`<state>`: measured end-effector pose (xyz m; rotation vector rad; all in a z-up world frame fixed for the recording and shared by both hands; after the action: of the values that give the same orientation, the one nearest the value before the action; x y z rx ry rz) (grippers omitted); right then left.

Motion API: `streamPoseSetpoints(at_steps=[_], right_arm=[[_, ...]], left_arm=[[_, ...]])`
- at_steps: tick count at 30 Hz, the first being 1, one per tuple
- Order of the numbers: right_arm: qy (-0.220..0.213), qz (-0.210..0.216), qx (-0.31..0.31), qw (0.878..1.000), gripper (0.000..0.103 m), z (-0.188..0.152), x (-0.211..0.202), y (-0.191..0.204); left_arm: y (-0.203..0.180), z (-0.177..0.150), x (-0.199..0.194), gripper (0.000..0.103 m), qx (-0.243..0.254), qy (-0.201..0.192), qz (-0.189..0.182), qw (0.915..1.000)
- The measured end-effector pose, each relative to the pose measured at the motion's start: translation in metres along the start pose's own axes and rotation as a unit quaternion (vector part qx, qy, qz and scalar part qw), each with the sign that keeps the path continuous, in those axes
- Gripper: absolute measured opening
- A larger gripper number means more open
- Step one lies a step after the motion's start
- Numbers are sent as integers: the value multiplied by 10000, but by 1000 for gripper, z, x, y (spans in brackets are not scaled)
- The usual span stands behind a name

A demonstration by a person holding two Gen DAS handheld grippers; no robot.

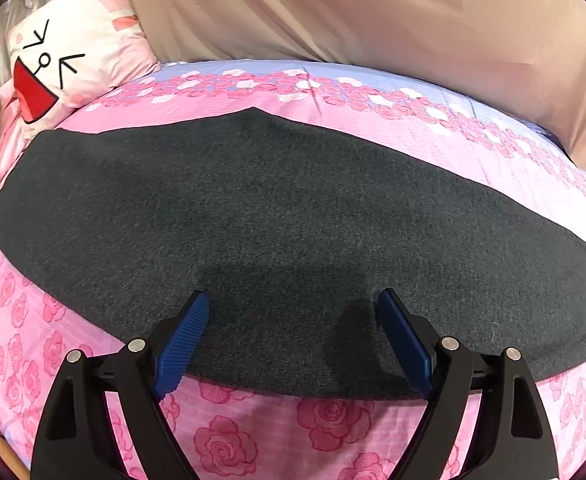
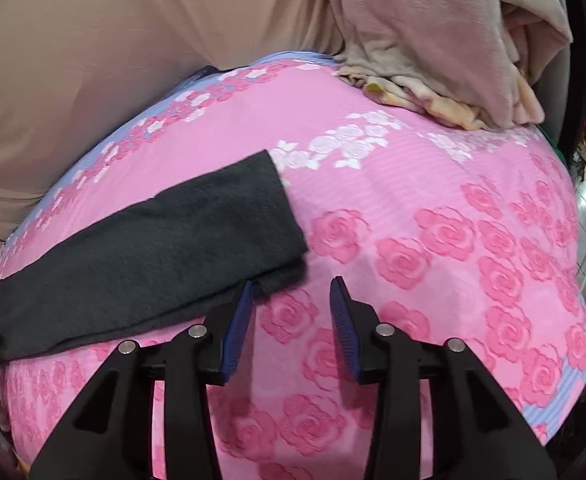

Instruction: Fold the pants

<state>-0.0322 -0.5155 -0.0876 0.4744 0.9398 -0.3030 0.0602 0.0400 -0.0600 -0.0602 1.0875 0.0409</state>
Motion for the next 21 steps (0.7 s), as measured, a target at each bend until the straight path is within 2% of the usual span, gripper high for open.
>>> streamPoseSetpoints(at_steps=[3,4,5,7,9,10,11,12,13,15,17,19,21], right_arm=[[6,-312,-210,9993,38,5,10,8],[34,-393,-358,9986,29,6,12,13],[34,-464,-515,9976,8,6,11,18],[-182,-940,-854,9917,7,6,0,27],[-354,-928,-710,9925,7,11,-10,17],[-235,-825,-500,9951,7,13,-4,4],[105,-570,-276,9979,9,11,9,-7],[-8,-459,-170,9988,9,9,6,-11],[1,-408,-76,9991,20,6,0,-12],[-84,-65,179,9998,22,-3,-14,-16],[-148,227,385,9989,48,-11,-21,-17],[-98,521,401,9978,60,-18,-20,-7],[108,678,434,9967,61,-19,-6,5]], left_arm=[[1,0,0,84,-43,-8,17,10000],[0,0,0,84,-40,-7,26,10000],[0,0,0,84,-39,-7,33,10000],[1,0,-1,84,-50,-25,29,10000],[2,-1,-2,84,-80,-57,1,10000],[3,-2,-3,84,-99,-72,-27,9999],[3,-2,-3,84,-110,-77,-54,9999],[3,-2,-3,84,-116,-76,-65,9999],[4,-3,-3,84,-117,-72,-73,9999],[4,-3,-3,84,-108,-76,-83,9999],[3,-3,-3,84,-101,-84,-81,9999],[3,-3,-4,84,-86,-108,-85,9999],[2,-3,-4,84,-66,-114,-99,9999]])
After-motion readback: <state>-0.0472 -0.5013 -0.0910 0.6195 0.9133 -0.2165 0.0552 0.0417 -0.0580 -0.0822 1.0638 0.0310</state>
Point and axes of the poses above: each gripper's, at about its wrist camera, not at the fingertips, and x roughly the way its jaws point, y to its left, z to its top, the point moved 4 cm from there along x, roughly the way its jaws point, and after that the axes turned 11 degrees about y, right-handed, at the moved point
